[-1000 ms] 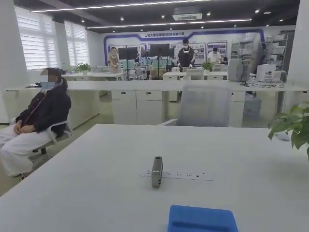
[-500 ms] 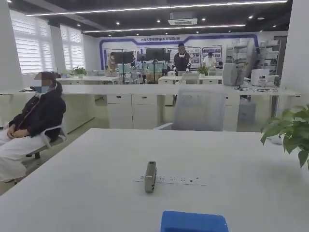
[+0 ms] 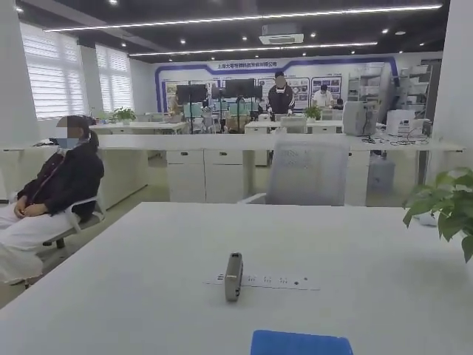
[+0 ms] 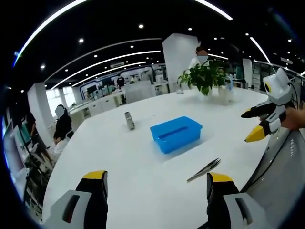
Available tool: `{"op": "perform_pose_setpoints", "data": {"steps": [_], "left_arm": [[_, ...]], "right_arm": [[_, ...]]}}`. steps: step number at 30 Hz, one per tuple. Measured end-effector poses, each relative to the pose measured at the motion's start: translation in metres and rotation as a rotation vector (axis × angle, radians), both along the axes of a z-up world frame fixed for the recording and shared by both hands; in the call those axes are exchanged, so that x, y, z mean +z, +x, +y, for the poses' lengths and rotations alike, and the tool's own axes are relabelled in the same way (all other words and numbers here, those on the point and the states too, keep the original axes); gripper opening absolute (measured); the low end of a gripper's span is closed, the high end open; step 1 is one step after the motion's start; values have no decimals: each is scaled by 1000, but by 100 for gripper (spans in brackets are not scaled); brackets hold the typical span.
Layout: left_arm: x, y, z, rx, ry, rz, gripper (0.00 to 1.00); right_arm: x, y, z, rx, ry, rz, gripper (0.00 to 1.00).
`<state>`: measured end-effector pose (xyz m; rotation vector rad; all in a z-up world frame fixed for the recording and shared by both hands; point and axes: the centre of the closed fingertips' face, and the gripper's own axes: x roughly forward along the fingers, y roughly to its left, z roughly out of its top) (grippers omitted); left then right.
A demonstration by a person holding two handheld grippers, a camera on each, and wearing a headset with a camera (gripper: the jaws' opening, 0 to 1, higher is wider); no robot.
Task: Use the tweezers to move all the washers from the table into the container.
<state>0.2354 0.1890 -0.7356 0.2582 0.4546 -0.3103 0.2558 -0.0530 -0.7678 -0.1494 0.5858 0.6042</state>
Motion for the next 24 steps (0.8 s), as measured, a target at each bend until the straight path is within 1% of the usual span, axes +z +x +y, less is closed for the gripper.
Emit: {"op": "perform_pose_setpoints", "data": {"steps": [4,6,10,18,24], "left_arm": [[2,0,1,4,6,-4,88],[2,0,1,9,4,-8,88],[2,0,1,20,-4,-11,89],[2,-1,4,32,-7,-15,89],[-1,-2,6,37,-11,-7,89]], "right_arm": [[-2,-1,2,7,-8,6,90],[-3,-2,3,15,-19,1,90],[-4,-3,3,23,-29,7,90],[-3,-5,4,24,-28,9,89],[-2,-6,3,21,-28,8,90]]}}
